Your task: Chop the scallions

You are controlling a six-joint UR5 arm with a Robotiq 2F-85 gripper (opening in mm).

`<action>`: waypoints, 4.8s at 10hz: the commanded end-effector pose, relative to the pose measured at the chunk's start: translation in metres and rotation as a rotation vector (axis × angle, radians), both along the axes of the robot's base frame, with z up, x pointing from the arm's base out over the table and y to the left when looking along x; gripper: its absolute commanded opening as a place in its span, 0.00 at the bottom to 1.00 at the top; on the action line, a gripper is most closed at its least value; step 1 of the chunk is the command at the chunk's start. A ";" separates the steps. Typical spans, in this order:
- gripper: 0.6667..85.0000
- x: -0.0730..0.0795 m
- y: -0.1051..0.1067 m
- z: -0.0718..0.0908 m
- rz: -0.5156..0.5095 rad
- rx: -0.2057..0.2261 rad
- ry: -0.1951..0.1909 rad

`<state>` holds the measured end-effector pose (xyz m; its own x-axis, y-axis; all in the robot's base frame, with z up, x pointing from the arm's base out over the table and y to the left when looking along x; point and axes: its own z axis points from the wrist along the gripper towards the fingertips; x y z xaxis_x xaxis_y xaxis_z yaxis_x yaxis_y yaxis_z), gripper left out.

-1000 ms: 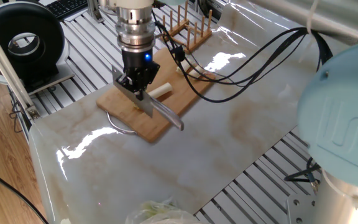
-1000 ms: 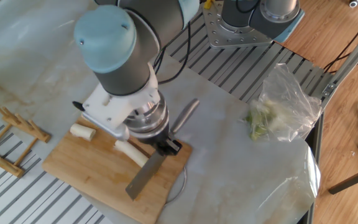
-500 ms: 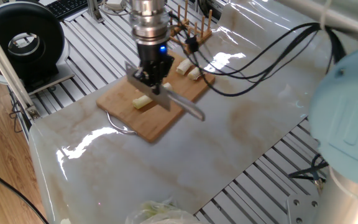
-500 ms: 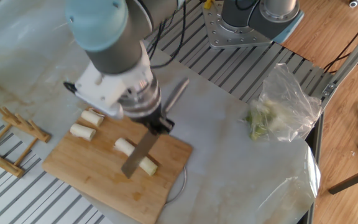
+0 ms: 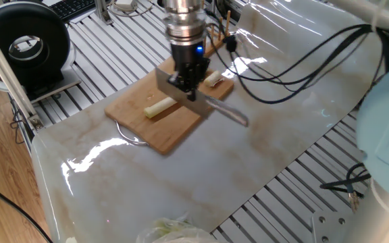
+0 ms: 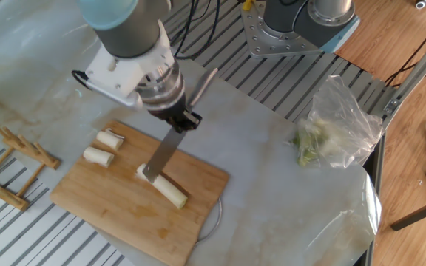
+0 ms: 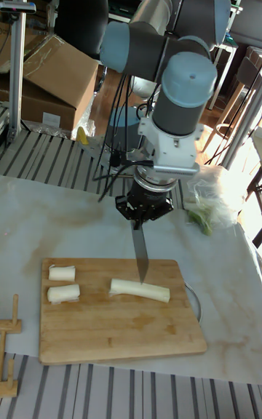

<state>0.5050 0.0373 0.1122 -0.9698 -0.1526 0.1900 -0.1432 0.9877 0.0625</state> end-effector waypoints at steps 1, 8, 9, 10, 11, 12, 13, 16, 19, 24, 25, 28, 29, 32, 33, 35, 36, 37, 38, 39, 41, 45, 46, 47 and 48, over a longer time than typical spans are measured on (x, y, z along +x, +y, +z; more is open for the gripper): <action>0.01 -0.019 -0.012 -0.008 0.011 0.010 0.015; 0.01 -0.036 -0.016 -0.021 -0.002 -0.006 0.075; 0.01 -0.035 -0.016 -0.022 -0.005 -0.007 0.073; 0.01 -0.034 -0.017 -0.024 -0.005 -0.012 0.072; 0.01 -0.035 -0.017 -0.025 -0.003 -0.011 0.075; 0.01 -0.034 -0.017 -0.028 -0.002 -0.012 0.078; 0.01 -0.034 -0.017 -0.030 -0.005 -0.015 0.078; 0.01 -0.028 -0.015 -0.029 -0.014 -0.018 0.069; 0.01 -0.020 -0.012 -0.027 -0.020 -0.012 0.063; 0.01 -0.010 -0.012 -0.024 -0.018 -0.012 0.066; 0.01 -0.008 -0.012 -0.024 -0.021 -0.011 0.066; 0.01 -0.004 -0.014 -0.025 -0.023 -0.016 0.066; 0.01 -0.003 -0.014 -0.025 -0.021 -0.015 0.066; 0.01 0.002 -0.014 -0.026 -0.018 -0.012 0.063; 0.01 0.003 -0.014 -0.026 -0.018 -0.012 0.063; 0.01 0.003 -0.013 -0.027 -0.020 -0.010 0.064; 0.01 0.002 -0.013 -0.026 -0.020 -0.010 0.066; 0.01 0.002 -0.013 -0.026 -0.020 -0.012 0.067; 0.01 0.001 -0.014 -0.025 -0.021 -0.014 0.072; 0.01 -0.002 -0.016 -0.023 -0.023 -0.024 0.078; 0.01 -0.011 -0.016 -0.013 -0.033 -0.034 0.098; 0.01 -0.005 0.014 0.010 -0.065 0.000 0.083; 0.01 0.001 0.027 0.015 -0.081 0.008 0.073; 0.01 0.005 0.041 0.020 -0.094 0.024 0.065; 0.01 0.010 0.049 0.023 -0.101 0.028 0.052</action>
